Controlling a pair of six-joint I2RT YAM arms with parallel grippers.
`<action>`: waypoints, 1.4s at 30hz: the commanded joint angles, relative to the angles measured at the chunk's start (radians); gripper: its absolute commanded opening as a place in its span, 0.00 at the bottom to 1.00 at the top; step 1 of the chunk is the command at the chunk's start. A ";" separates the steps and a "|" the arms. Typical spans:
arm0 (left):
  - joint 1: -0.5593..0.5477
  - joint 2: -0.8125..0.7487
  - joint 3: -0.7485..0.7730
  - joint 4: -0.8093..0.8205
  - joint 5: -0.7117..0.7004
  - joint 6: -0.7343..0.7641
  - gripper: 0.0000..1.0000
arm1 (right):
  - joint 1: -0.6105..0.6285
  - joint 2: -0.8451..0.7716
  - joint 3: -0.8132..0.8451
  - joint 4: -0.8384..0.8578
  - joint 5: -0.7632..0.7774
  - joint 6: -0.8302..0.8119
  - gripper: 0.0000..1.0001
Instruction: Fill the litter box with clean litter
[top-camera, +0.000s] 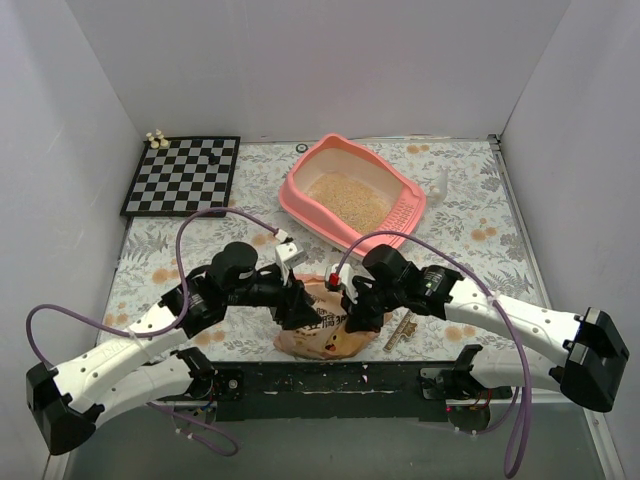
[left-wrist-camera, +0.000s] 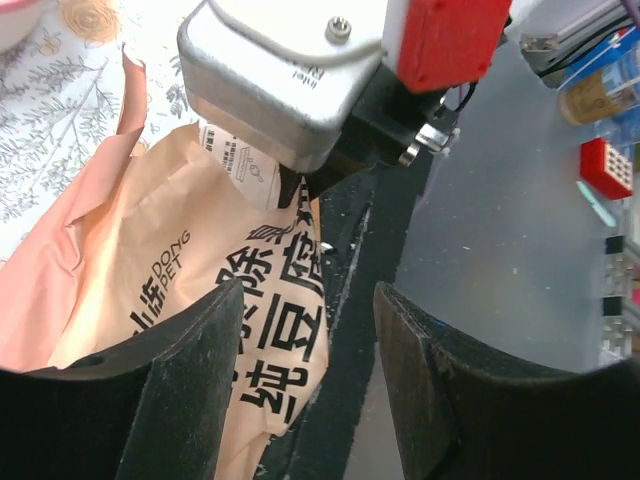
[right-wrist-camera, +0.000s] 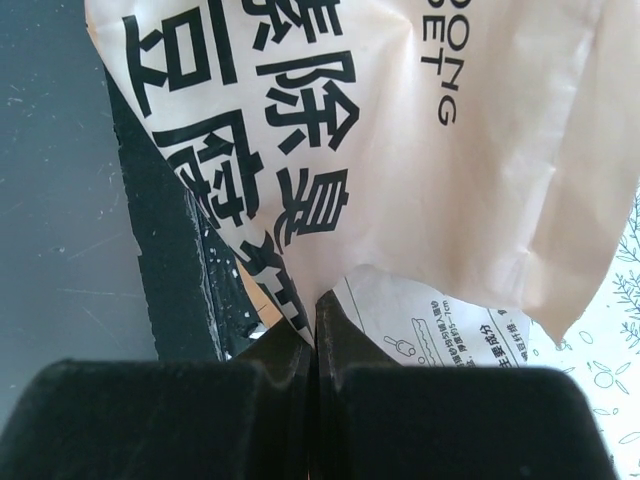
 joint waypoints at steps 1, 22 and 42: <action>-0.040 -0.021 -0.057 0.133 -0.095 0.109 0.55 | -0.014 -0.057 -0.028 -0.027 -0.015 0.028 0.01; -0.234 0.165 -0.151 0.206 -0.273 0.229 0.65 | -0.014 -0.131 -0.047 0.005 -0.010 0.086 0.01; -0.217 0.086 -0.061 0.126 -0.705 0.423 0.00 | -0.154 -0.071 0.100 -0.044 0.145 0.100 0.01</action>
